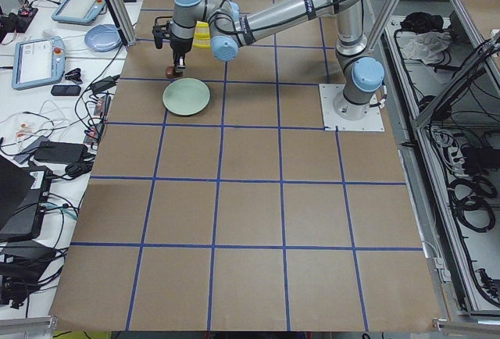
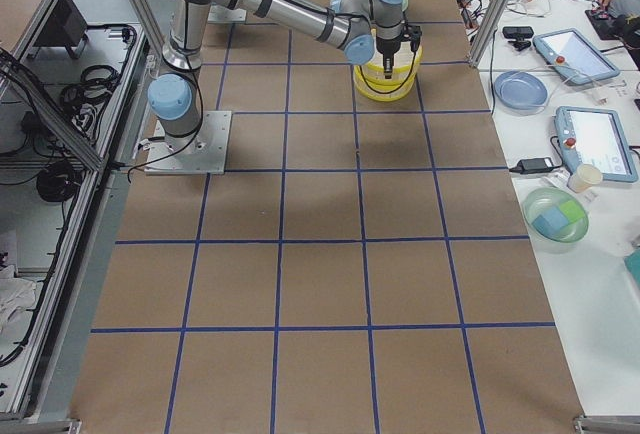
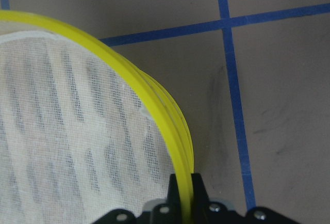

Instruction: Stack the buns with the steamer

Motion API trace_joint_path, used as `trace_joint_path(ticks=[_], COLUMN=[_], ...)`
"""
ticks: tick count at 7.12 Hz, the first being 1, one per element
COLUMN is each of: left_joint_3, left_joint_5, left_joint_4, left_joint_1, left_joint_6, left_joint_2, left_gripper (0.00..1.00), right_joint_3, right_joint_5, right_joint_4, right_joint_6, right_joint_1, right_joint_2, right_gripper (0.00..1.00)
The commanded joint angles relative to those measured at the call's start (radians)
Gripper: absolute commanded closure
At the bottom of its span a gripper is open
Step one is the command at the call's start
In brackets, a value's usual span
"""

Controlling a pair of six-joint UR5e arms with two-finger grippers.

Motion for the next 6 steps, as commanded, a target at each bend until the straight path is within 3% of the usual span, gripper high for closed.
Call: trace_joint_path(ticks=[1, 4, 6], left_joint_3=[0.0, 0.001, 0.001], left_joint_5=[-0.002, -0.009, -0.009], left_joint_4=[-0.001, 0.001, 0.001], left_joint_1=[0.001, 0.001, 0.001], left_joint_6=[0.001, 0.002, 0.002], left_joint_2=[0.004, 0.0, -0.006], left_gripper=[1.0, 1.0, 1.0], right_joint_3=[-0.001, -0.001, 0.0], right_joint_5=[0.0, -0.002, 0.0], right_joint_4=[-0.001, -0.001, 0.006], right_joint_6=[0.0, 0.0, 0.011], right_joint_1=[-0.004, -0.005, -0.005], right_joint_2=[0.008, 0.008, 0.007], right_gripper=[1.0, 1.0, 0.83])
